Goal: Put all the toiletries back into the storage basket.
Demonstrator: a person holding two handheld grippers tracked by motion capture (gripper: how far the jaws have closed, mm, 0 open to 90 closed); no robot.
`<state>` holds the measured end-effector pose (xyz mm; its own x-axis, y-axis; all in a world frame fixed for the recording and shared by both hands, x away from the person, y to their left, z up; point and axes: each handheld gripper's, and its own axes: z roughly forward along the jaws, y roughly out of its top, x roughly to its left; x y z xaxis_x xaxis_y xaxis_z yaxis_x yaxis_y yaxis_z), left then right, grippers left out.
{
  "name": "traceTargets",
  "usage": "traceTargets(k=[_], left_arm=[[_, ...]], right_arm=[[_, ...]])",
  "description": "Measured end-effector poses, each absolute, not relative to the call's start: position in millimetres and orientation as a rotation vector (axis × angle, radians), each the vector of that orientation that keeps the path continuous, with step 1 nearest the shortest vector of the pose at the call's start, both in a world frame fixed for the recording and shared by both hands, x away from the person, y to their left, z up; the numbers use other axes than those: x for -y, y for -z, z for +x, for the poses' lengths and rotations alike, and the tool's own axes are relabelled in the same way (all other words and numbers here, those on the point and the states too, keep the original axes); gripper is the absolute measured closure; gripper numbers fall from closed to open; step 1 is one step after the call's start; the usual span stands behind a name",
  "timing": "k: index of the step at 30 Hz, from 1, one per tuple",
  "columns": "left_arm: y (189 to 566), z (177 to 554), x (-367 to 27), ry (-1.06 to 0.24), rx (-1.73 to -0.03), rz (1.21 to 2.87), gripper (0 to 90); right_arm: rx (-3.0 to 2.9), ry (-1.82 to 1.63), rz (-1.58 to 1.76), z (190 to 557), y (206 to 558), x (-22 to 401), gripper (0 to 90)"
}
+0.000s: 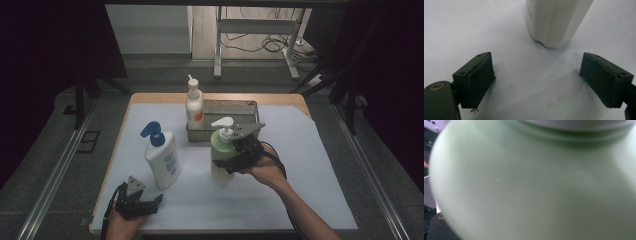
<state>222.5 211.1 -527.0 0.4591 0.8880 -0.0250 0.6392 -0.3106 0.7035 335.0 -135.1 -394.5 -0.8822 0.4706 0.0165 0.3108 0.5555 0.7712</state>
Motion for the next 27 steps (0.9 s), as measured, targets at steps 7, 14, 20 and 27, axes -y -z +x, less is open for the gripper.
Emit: traceTargets(k=[7, 14, 20, 27], left_arm=[[527, 223, -211, -0.491, -1.269, 2.054, 11.9], [527, 223, -211, -0.491, -1.271, 2.052, 11.8], [527, 223, -211, -0.493, -1.27, 2.053, 11.8], [527, 223, -211, -0.492, -1.27, 2.053, 11.8]], right_arm=[[-2.587, -1.23, 0.666, 344, 381, 132, 11.9], [-2.573, -1.226, 0.683, 355, 368, 130, 11.9], [-2.548, -1.217, 0.691, 365, 357, 126, 12.0], [-2.512, -1.214, 0.728, 379, 348, 124, 12.0]])
